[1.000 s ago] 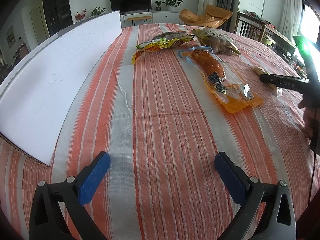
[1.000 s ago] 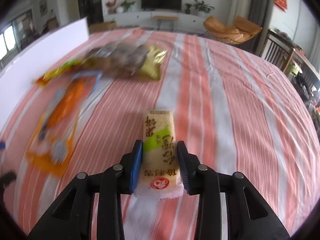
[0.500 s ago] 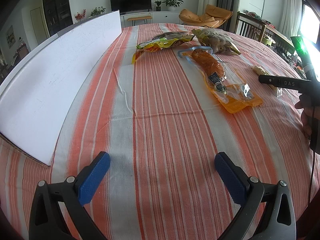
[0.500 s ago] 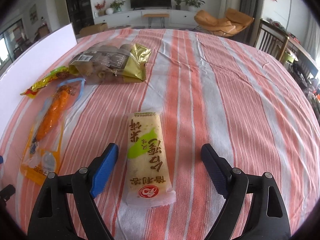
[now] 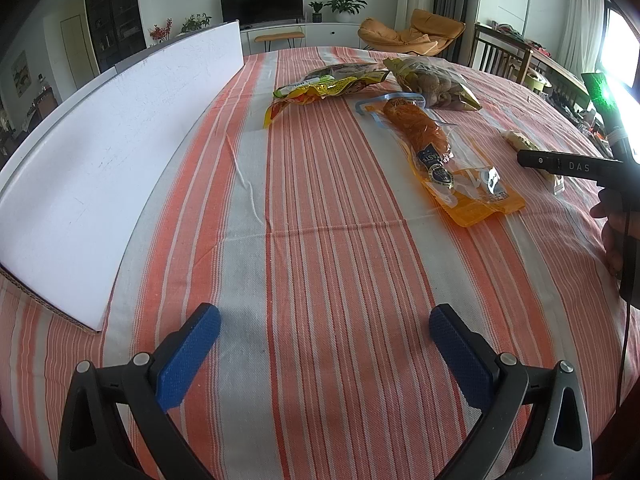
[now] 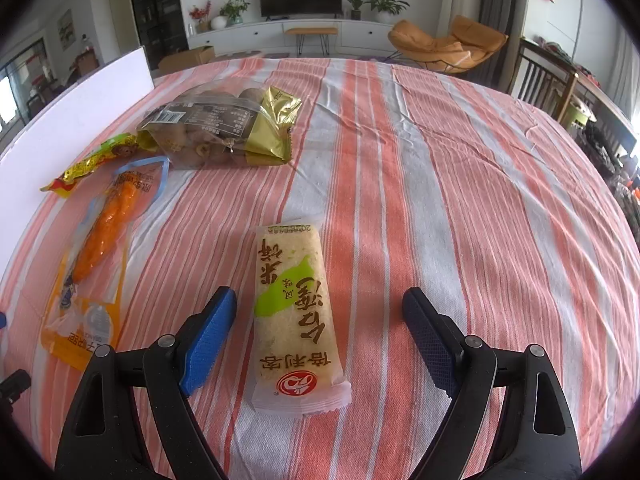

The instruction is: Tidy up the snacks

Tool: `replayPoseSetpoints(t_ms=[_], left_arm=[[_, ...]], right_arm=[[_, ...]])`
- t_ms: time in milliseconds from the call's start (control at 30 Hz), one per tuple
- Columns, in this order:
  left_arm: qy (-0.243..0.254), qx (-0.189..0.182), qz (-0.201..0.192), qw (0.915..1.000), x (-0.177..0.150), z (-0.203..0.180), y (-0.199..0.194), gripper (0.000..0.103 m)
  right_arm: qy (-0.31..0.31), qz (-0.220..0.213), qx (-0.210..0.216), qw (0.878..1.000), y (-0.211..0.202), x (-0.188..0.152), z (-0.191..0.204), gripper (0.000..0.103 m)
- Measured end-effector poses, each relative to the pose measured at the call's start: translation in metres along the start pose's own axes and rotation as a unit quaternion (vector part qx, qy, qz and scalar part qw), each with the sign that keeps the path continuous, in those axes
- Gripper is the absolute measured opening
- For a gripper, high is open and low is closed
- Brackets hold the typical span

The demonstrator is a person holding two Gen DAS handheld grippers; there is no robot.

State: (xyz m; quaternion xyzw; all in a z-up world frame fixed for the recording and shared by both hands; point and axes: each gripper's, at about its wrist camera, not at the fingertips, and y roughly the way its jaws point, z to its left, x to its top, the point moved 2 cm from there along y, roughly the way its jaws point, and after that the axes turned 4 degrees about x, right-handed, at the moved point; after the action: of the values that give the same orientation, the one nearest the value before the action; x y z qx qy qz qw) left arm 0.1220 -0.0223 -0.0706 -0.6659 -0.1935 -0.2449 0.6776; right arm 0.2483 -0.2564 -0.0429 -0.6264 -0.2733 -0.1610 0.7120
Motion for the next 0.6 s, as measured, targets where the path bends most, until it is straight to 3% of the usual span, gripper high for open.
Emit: replayPoseSetpoints(t_ms=[600], left_arm=[[0.0,0.0,0.0,1.0,0.0001,0.0001,-0.0002,0.103]], right_arm=[[0.0,0.0,0.0,1.0,-0.0005,-0.0008,-0.0008,0.087]])
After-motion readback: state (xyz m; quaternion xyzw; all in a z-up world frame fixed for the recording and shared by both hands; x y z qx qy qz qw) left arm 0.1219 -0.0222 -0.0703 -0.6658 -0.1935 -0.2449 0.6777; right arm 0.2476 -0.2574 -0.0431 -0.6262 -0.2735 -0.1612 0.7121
